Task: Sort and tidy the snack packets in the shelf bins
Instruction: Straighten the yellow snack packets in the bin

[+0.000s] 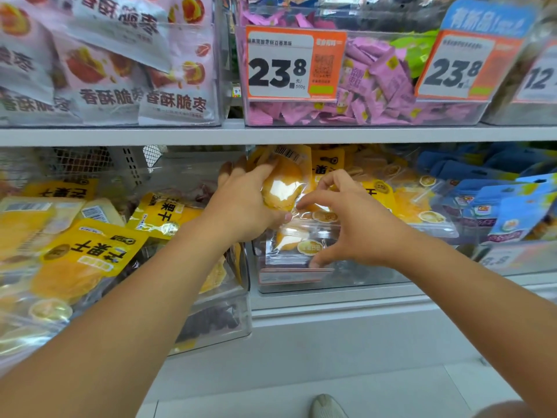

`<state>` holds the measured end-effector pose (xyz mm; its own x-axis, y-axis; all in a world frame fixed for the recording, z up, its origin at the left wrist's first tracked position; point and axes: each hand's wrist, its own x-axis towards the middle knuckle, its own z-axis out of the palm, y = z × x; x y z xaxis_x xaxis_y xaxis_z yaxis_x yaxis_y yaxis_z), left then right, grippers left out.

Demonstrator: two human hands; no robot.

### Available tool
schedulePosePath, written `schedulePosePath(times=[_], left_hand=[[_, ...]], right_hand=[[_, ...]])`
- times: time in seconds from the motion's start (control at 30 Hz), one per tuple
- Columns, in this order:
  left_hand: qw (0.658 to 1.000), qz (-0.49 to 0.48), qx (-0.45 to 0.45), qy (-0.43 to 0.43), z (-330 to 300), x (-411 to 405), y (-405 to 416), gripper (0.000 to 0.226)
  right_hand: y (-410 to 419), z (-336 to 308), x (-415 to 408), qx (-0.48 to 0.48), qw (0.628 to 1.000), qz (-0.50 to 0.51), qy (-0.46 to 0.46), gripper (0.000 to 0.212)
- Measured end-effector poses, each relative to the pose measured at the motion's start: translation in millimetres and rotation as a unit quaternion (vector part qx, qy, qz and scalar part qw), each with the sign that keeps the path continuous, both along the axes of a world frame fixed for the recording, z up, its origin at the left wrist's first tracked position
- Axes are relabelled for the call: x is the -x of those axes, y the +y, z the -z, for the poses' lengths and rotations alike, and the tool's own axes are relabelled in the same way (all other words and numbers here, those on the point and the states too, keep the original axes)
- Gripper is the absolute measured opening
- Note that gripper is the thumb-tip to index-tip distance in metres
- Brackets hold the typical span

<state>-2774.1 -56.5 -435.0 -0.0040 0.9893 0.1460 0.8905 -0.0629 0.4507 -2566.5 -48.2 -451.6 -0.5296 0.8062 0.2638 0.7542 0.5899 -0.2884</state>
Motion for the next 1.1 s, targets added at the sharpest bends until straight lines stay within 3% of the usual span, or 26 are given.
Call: schedulePosePath(times=[0.13, 0.27, 0.47, 0.67, 0.77, 0.83, 1.0, 1.1], left_hand=[[1.000, -0.001, 0.001, 0.007, -2, -1, -3, 0.097], [1.000, 0.009, 0.004, 0.005, -3, 1, -2, 0.100], [0.997, 0.018, 0.057, 0.054, -4, 0, -2, 0.128], [0.997, 0.038, 0.038, 0.048, -1, -3, 9, 0.119], [0.999, 0.035, 0.014, -0.001, 1, 1, 16, 0.090], [0.999, 0.038, 0.001, 0.010, 1, 3, 18, 0.078], [0.998, 0.021, -0.012, 0.056, -3, 1, 7, 0.109], [0.994, -0.007, -0.007, 0.108, -4, -6, 1, 0.122]], right_hand=[[-1, 5, 7, -0.084, 0.995, 0.013, -0.049, 0.064], [11, 1, 2, -0.037, 0.999, 0.008, 0.025, 0.056], [18, 4, 11, -0.075, 0.996, 0.054, 0.010, 0.059], [24, 12, 26, -0.168, 0.976, 0.130, -0.040, 0.055], [28, 14, 30, -0.193, 0.968, 0.152, -0.048, 0.055], [29, 14, 28, -0.167, 0.975, 0.144, -0.037, 0.056], [24, 6, 2, -0.035, 0.998, 0.036, 0.031, 0.050], [19, 2, -11, 0.032, 0.987, -0.011, 0.156, 0.028]])
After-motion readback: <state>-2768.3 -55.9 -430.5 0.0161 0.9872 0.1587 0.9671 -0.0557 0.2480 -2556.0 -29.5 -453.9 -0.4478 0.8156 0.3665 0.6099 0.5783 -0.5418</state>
